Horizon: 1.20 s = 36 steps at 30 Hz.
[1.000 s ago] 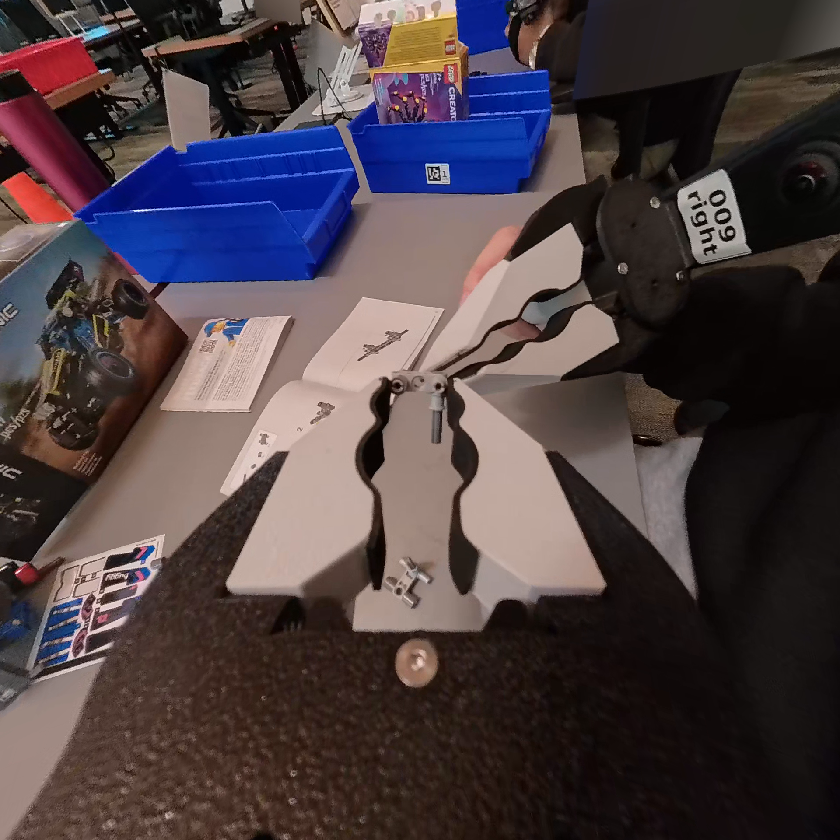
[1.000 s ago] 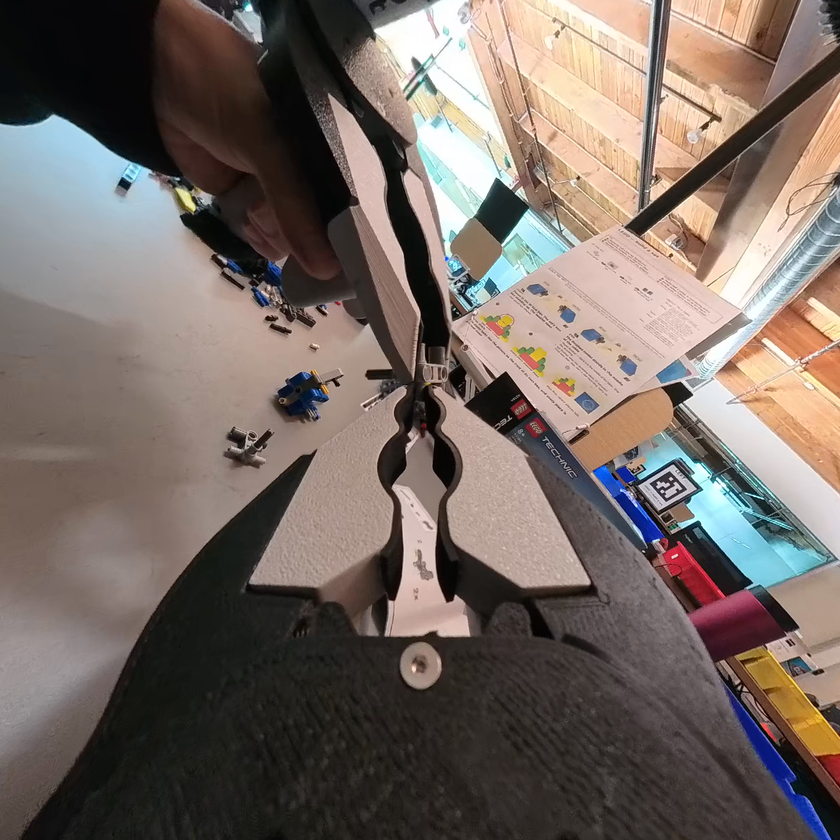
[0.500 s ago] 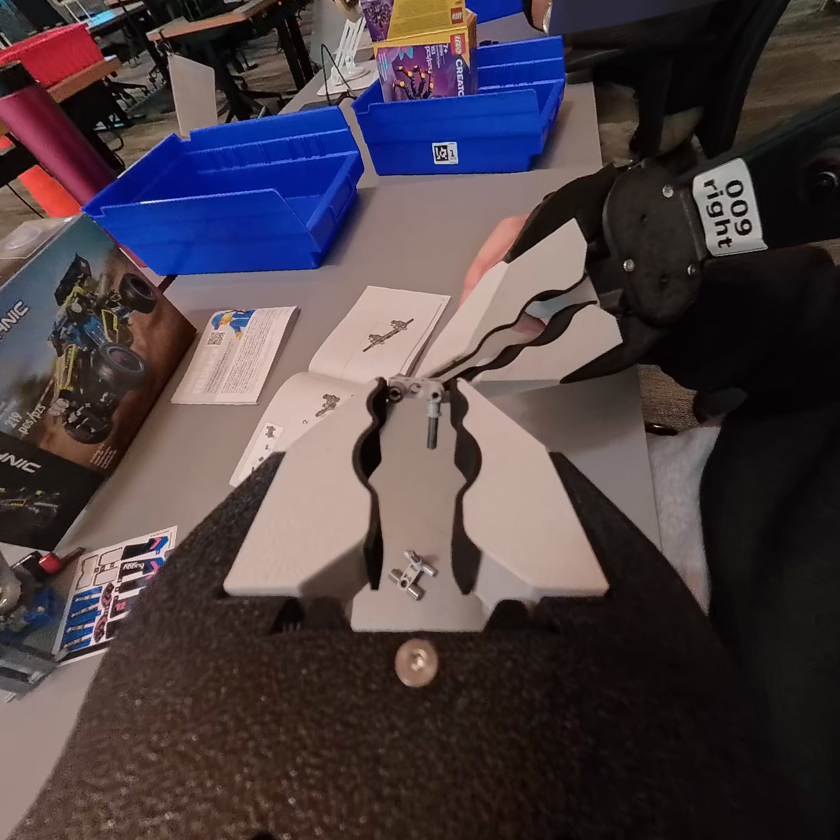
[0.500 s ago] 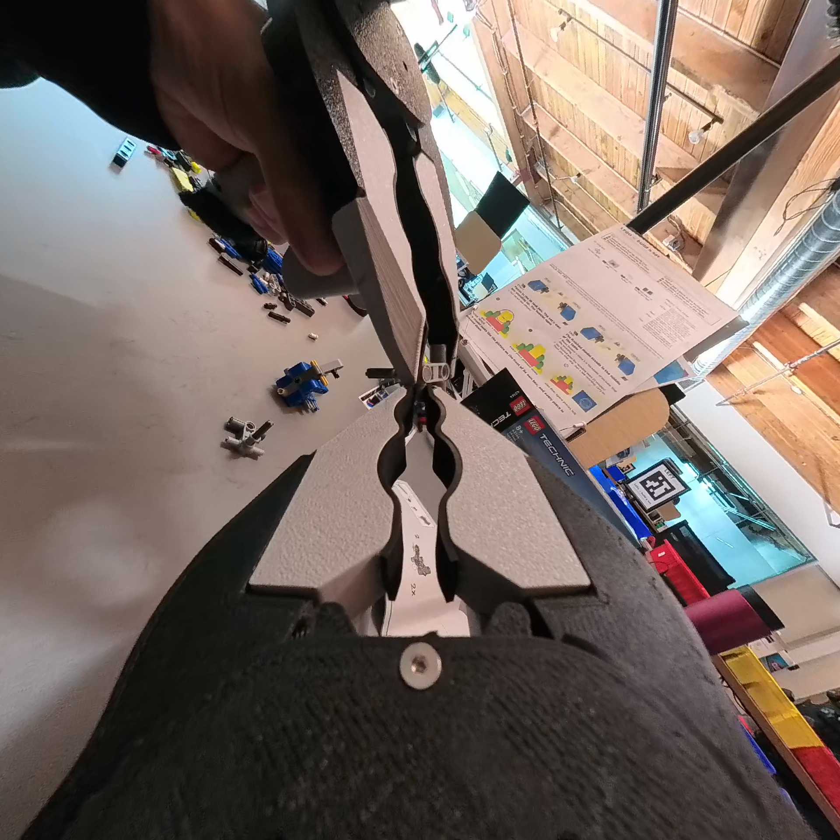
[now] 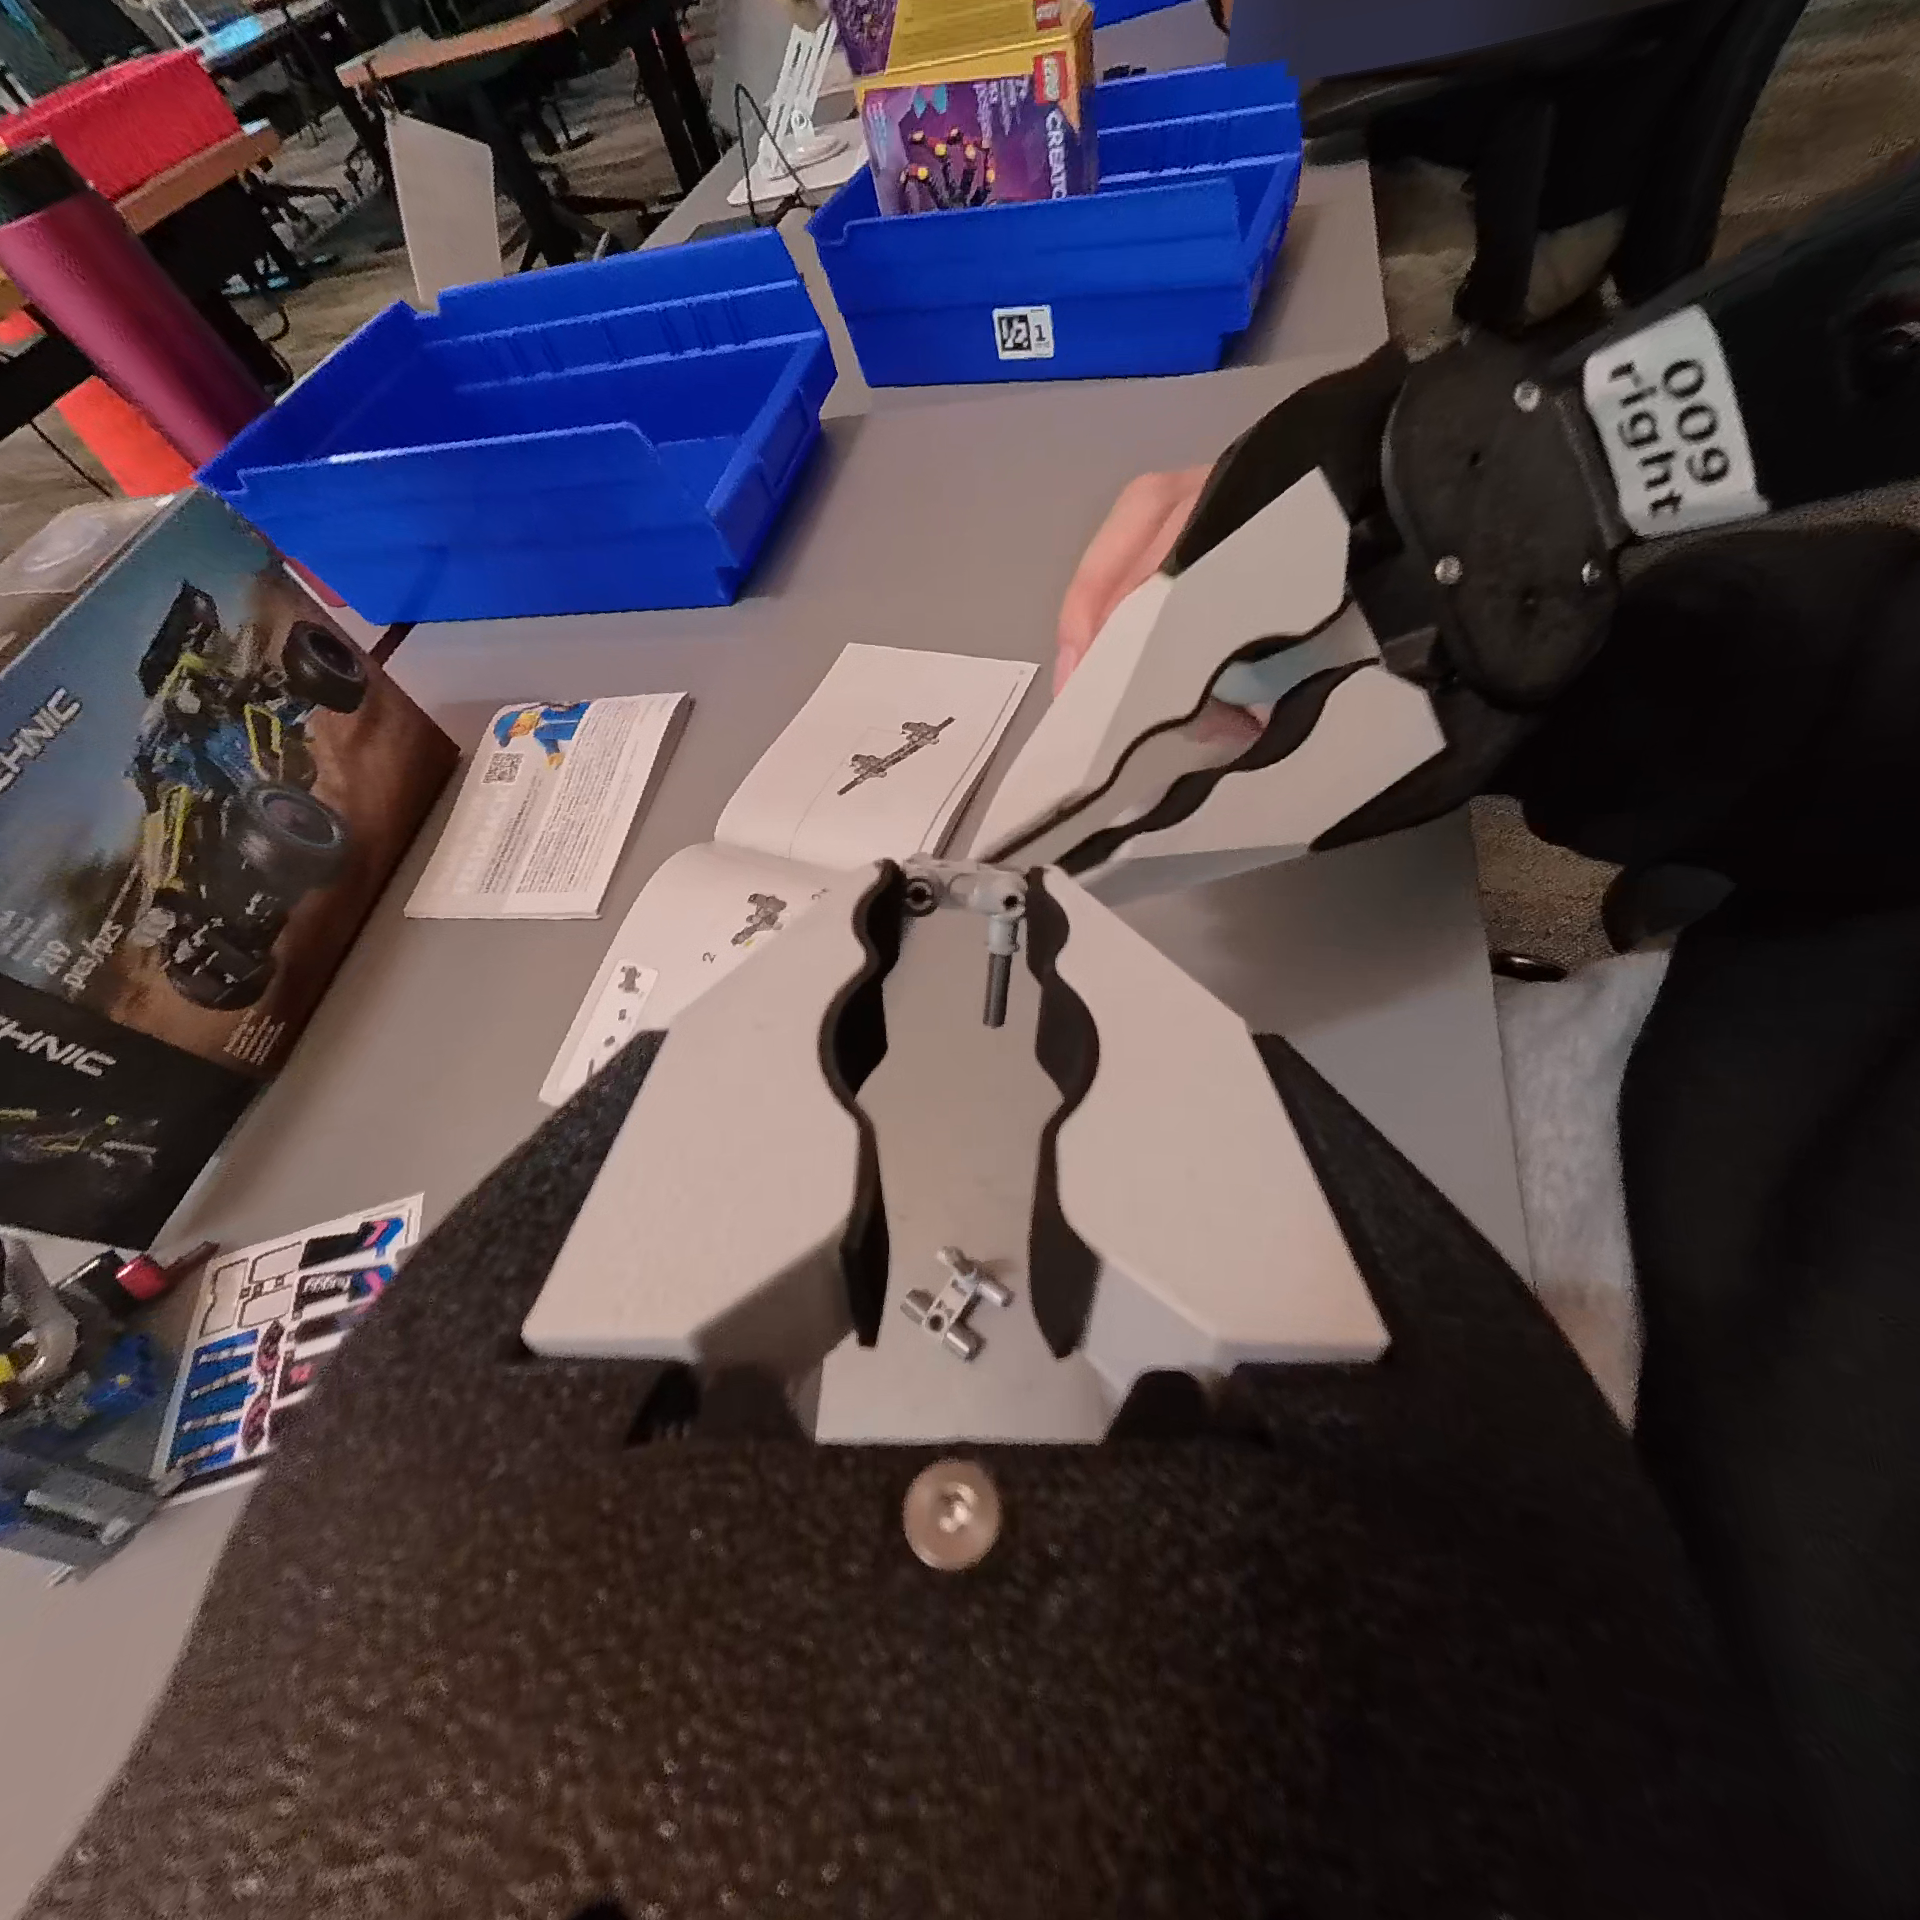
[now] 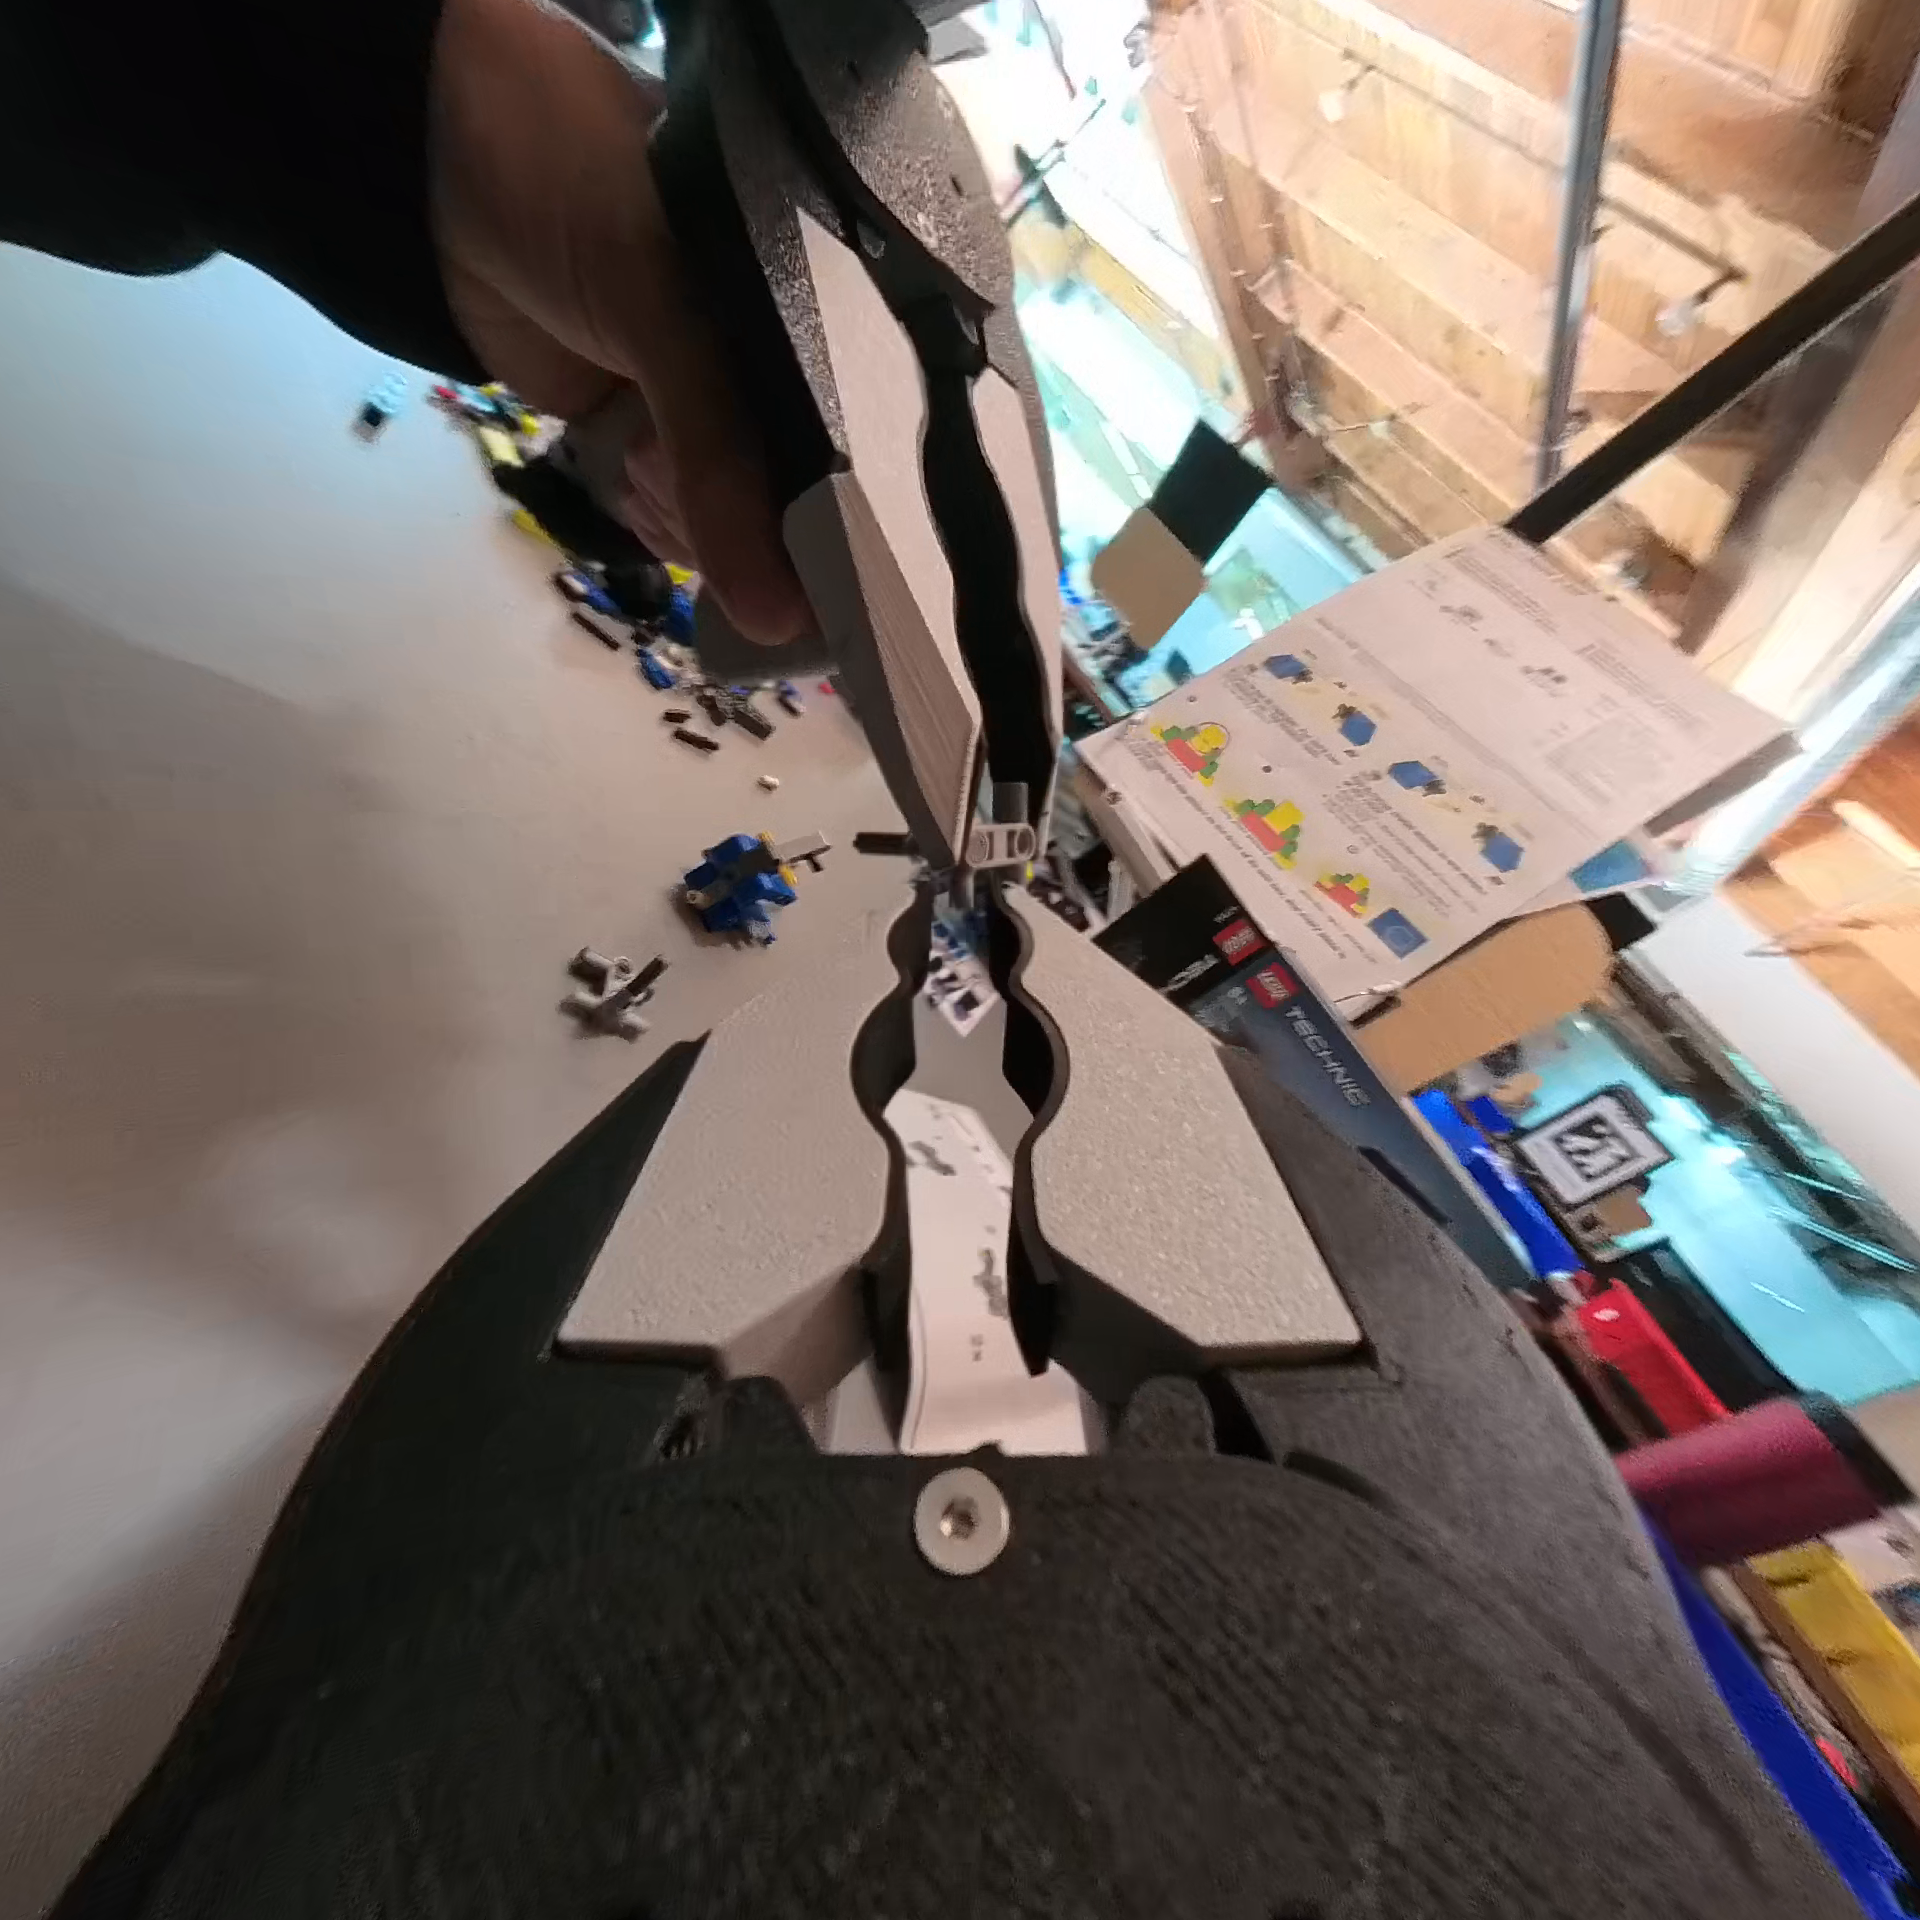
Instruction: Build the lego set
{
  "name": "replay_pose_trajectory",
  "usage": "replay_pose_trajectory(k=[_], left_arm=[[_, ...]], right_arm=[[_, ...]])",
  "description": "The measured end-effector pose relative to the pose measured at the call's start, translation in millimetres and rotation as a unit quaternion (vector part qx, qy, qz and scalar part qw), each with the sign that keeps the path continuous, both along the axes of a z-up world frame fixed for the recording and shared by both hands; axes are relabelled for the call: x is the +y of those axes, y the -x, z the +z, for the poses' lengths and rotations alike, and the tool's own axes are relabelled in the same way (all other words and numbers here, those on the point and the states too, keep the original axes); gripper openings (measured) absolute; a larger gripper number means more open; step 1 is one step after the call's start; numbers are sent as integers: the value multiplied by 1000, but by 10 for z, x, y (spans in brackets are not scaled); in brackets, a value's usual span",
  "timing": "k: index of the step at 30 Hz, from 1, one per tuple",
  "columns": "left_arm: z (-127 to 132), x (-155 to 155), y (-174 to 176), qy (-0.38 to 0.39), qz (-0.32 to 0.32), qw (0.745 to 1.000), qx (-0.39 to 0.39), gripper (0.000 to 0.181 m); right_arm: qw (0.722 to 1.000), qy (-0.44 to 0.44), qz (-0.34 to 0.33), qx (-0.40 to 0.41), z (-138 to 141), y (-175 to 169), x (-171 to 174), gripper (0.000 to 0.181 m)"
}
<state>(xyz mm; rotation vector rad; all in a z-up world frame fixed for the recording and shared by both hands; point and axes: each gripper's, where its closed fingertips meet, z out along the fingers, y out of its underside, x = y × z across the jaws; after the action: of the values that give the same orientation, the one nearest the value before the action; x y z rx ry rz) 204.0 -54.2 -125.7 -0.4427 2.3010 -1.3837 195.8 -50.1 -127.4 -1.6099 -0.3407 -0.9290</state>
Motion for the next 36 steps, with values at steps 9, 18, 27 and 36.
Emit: replay_pose_trajectory(k=[9, 18, 27, 36], left_arm=[[-489, -54, 214, -100, -77, 986, 107, 21], [-971, -114, 197, -210, -113, 951, 195, 21], [-1087, -108, 150, -250, -114, 940, 204, 21], [-1181, -130, 152, -267, -127, 931, 214, 21]], right_arm=[[930, 219, 59, 290, -949, 66, -336, 30], [908, 258, 55, 326, -1229, 59, -190, 21], [893, 264, 60, 358, -1254, 66, -208, 7], [888, 266, 63, 370, -1257, 68, -207, 7]])
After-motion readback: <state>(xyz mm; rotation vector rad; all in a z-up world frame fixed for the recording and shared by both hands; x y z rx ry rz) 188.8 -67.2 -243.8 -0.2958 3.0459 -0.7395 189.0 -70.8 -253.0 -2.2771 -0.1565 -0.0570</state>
